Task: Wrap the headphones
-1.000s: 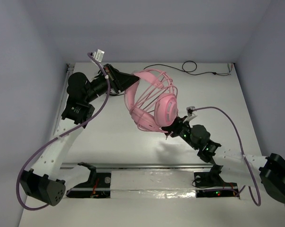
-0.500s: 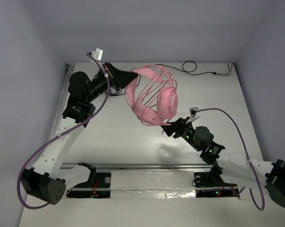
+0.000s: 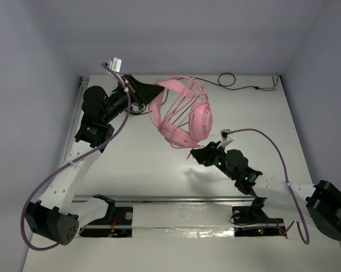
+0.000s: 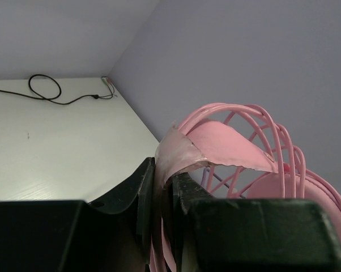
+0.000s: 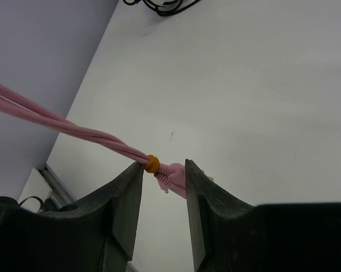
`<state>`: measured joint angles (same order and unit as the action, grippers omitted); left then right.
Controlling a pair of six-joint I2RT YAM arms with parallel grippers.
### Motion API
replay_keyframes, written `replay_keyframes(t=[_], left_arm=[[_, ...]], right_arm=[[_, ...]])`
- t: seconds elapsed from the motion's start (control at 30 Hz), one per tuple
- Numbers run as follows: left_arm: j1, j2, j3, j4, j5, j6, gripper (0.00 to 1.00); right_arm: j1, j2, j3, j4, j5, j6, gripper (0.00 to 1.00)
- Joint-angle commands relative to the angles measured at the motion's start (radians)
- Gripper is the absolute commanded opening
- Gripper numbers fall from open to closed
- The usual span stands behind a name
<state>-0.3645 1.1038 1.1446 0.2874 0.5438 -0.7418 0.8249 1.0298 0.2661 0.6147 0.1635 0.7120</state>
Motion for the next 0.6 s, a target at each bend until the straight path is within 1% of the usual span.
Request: replay_keyframes(t=[0.0,0.07,0.17,0.37,0.47,0.5,0.57], left_arm=[[0.002,-0.042,0.023,0.137,-0.015,-0.094,0.0],[0.002,-0.042,0.024,0.139,-0.012,-0.094,0.0],[0.002,-0.032,0.023,0.159,0.011,-0.113,0.0],[0.002,-0.025,0.011,0.177,0.015,-0.131,0.0],[0.002,-0.028,0.007,0.177,0.007,-0.136,0.0],[0.002,-0.03,0.004,0.177,0.002,-0.143,0.0],[0.002,-0.035,-0.006,0.182,-0.027,-0.156,0.0]], right_arm=[[-0.006,0.019,0.047,0.071,0.005,-0.031,0.42],[-0.006,0.021,0.045,0.075,0.011,-0.034,0.42],[-0.006,0.035,0.05,0.082,0.024,-0.043,0.45],[-0.006,0.062,0.07,0.099,0.004,-0.066,0.45],[-0.006,0.059,0.068,0.106,-0.008,-0.071,0.4],[-0.006,0.049,0.067,0.106,-0.01,-0.068,0.33],[-0.006,0.044,0.071,0.093,-0.015,-0.068,0.26]])
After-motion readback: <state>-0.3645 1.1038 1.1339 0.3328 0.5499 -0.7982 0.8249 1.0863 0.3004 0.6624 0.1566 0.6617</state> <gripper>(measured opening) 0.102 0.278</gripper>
